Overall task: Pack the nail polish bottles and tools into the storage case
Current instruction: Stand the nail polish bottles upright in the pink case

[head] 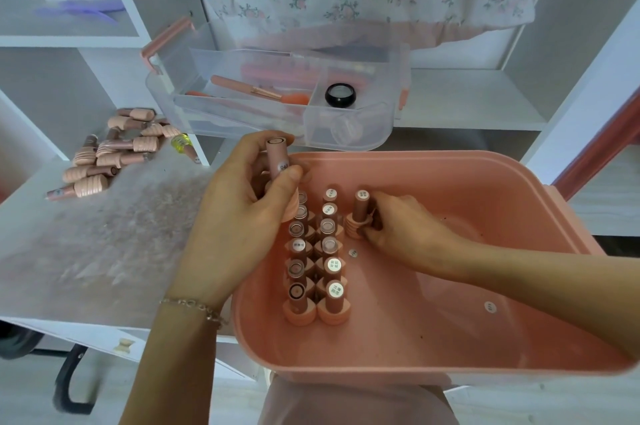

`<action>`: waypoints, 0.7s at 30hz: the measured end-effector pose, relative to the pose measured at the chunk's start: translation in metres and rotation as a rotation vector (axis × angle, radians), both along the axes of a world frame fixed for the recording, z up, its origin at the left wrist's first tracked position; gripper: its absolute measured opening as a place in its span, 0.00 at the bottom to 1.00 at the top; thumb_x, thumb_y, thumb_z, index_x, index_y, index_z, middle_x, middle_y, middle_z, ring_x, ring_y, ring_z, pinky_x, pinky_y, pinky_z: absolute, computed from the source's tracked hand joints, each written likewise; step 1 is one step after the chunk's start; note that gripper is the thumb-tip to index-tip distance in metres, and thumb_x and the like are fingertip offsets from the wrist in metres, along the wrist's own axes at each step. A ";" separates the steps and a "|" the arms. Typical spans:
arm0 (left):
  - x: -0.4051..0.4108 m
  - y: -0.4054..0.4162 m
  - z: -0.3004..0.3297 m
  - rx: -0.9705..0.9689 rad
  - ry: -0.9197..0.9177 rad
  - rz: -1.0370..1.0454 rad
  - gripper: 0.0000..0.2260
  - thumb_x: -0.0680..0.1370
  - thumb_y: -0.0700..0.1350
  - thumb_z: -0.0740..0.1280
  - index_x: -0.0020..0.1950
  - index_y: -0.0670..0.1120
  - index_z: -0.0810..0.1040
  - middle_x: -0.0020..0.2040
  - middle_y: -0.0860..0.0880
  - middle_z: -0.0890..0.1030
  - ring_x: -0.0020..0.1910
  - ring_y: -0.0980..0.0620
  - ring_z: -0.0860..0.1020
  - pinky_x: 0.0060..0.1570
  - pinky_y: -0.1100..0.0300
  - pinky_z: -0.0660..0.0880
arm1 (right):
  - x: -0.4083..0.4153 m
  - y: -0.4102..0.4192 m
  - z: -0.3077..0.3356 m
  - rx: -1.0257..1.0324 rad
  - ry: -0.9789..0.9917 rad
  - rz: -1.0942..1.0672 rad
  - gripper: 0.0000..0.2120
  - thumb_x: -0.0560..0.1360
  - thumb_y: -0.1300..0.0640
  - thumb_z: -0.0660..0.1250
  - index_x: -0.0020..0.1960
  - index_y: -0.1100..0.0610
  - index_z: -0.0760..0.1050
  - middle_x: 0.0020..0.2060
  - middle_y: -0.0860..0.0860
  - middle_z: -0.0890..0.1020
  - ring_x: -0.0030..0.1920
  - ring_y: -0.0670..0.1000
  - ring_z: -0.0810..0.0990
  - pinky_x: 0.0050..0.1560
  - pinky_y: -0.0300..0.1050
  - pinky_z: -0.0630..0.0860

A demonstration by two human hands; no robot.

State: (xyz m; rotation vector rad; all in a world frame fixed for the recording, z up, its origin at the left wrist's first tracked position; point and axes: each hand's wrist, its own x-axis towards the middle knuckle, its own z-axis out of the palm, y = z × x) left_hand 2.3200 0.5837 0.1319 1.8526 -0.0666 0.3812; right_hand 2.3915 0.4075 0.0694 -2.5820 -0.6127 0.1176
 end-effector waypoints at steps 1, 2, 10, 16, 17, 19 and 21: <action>0.000 0.000 0.000 0.003 0.002 0.000 0.11 0.77 0.39 0.64 0.51 0.56 0.73 0.47 0.46 0.82 0.48 0.58 0.81 0.51 0.64 0.76 | -0.001 0.000 0.000 0.007 -0.001 0.002 0.03 0.73 0.57 0.63 0.45 0.55 0.70 0.46 0.55 0.81 0.48 0.59 0.77 0.40 0.44 0.67; 0.000 -0.001 0.000 0.005 0.003 -0.002 0.11 0.77 0.39 0.64 0.51 0.56 0.73 0.47 0.46 0.82 0.48 0.57 0.81 0.51 0.63 0.76 | -0.001 0.000 0.000 0.017 -0.006 0.006 0.03 0.73 0.57 0.63 0.45 0.54 0.69 0.46 0.55 0.81 0.48 0.60 0.77 0.40 0.43 0.67; -0.001 -0.001 0.002 -0.018 0.003 -0.017 0.11 0.76 0.38 0.64 0.52 0.54 0.73 0.46 0.46 0.82 0.45 0.61 0.80 0.47 0.69 0.75 | 0.000 0.001 -0.003 0.029 -0.016 0.010 0.05 0.73 0.57 0.63 0.48 0.55 0.71 0.48 0.56 0.81 0.49 0.61 0.78 0.42 0.44 0.69; -0.001 -0.001 0.001 -0.015 -0.003 -0.019 0.12 0.76 0.39 0.64 0.52 0.56 0.73 0.47 0.44 0.81 0.45 0.59 0.80 0.45 0.70 0.75 | 0.003 0.001 -0.006 0.029 -0.017 -0.013 0.07 0.73 0.57 0.63 0.50 0.57 0.72 0.47 0.56 0.81 0.49 0.60 0.78 0.43 0.46 0.71; -0.001 -0.001 0.001 -0.014 -0.005 -0.018 0.12 0.76 0.39 0.64 0.52 0.56 0.73 0.47 0.45 0.81 0.45 0.59 0.80 0.45 0.70 0.75 | 0.002 0.001 -0.006 0.030 -0.017 -0.011 0.07 0.73 0.58 0.63 0.50 0.57 0.72 0.47 0.56 0.81 0.49 0.60 0.78 0.43 0.46 0.71; 0.000 0.000 0.001 -0.009 -0.009 -0.017 0.12 0.76 0.39 0.64 0.52 0.56 0.73 0.47 0.45 0.81 0.46 0.59 0.80 0.46 0.70 0.75 | 0.002 0.001 -0.006 0.032 -0.030 -0.002 0.07 0.73 0.58 0.63 0.51 0.57 0.71 0.48 0.56 0.81 0.49 0.60 0.78 0.42 0.44 0.69; 0.000 0.000 0.000 0.000 -0.008 -0.020 0.12 0.76 0.39 0.64 0.52 0.57 0.73 0.47 0.46 0.82 0.46 0.59 0.80 0.45 0.70 0.75 | 0.002 0.001 -0.007 0.033 -0.039 0.002 0.07 0.73 0.59 0.63 0.51 0.57 0.71 0.48 0.56 0.80 0.49 0.60 0.77 0.42 0.44 0.69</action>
